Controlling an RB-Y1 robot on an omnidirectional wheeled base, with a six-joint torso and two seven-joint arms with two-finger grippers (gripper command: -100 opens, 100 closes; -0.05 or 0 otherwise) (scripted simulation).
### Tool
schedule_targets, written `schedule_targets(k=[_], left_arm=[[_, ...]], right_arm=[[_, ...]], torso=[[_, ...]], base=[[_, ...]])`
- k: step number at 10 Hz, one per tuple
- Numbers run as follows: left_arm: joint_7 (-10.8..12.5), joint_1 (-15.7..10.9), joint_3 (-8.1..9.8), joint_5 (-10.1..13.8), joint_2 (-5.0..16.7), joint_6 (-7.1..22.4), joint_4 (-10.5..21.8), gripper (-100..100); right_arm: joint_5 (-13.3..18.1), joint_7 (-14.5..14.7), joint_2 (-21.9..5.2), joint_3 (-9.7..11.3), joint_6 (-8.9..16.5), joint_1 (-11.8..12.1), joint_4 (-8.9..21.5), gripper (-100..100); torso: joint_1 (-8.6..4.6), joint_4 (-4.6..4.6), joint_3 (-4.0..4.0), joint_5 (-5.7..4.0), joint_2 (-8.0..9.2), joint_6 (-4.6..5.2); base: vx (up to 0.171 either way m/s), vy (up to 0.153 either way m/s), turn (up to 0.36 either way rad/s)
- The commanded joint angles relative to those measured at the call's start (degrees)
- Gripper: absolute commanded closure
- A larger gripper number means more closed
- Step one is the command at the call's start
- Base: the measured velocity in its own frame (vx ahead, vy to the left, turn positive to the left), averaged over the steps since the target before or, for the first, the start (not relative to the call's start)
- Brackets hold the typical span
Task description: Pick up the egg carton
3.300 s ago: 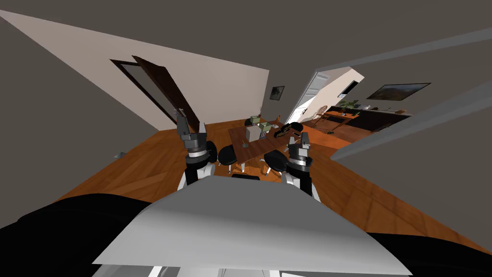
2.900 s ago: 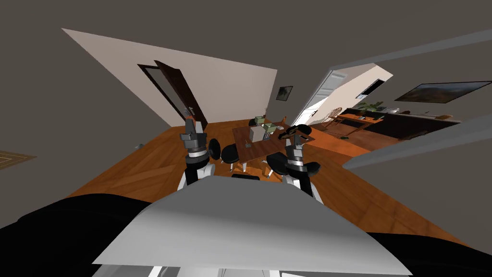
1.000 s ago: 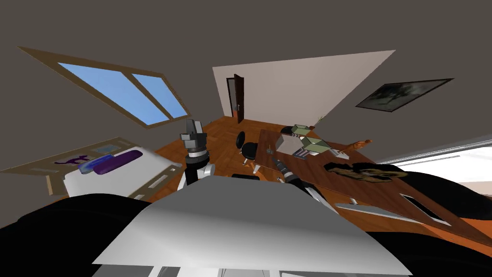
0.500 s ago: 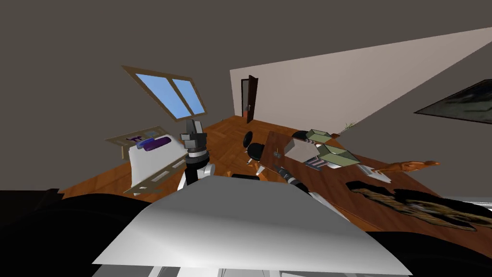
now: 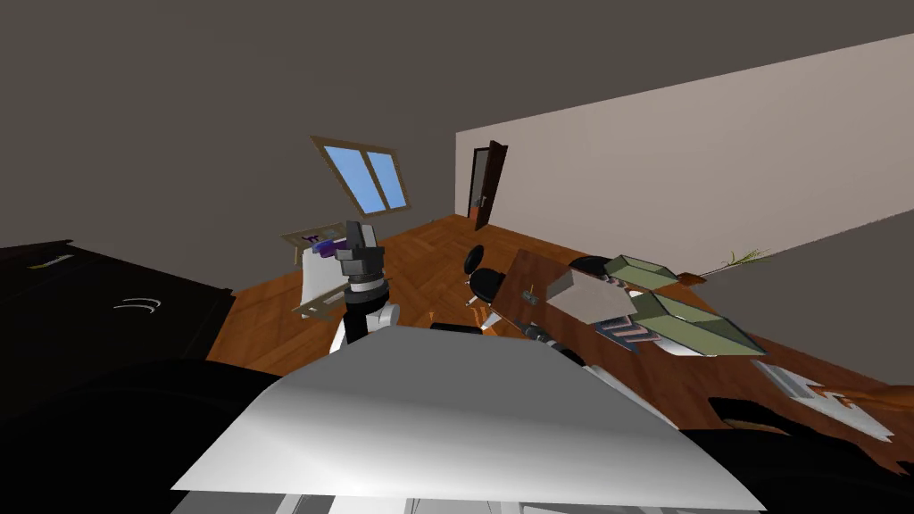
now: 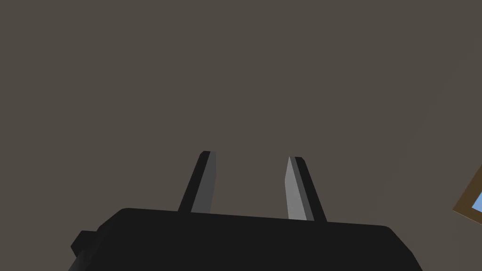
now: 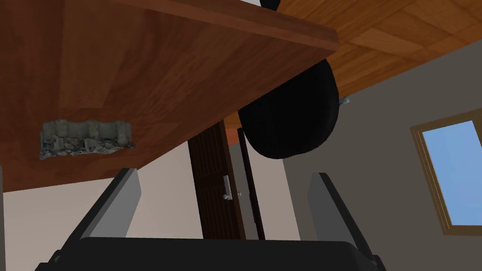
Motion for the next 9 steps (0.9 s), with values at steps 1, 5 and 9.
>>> schedule_targets(k=[1,5,9], left_arm=[[0.0,0.0,0.00,0.0,0.0,0.0,0.0,0],[0.0,0.0,0.00,0.0,0.0,0.0,0.0,0],[0.0,0.0,0.01,0.0,0.0,0.0,0.0,0]], right_arm=[[0.1,0.9,-1.0,0.6,1.0,0.1,0.9,-100],[0.4,5.2,-6.8,3.6,5.4,1.3,5.1,-100],[0.6,7.9,-10.2,5.5,8.2,2.0,7.7,-100]], torso=[[0.00,0.00,0.00,0.00,0.00,0.00],[-0.03,-0.02,-0.05,-0.01,-0.08,0.01],[-0.17,-0.03,-0.09,-0.03,-0.15,0.04]], base=[[-0.017,-0.009,0.343],[-0.011,-0.015,0.343],[0.000,-0.034,0.346]])
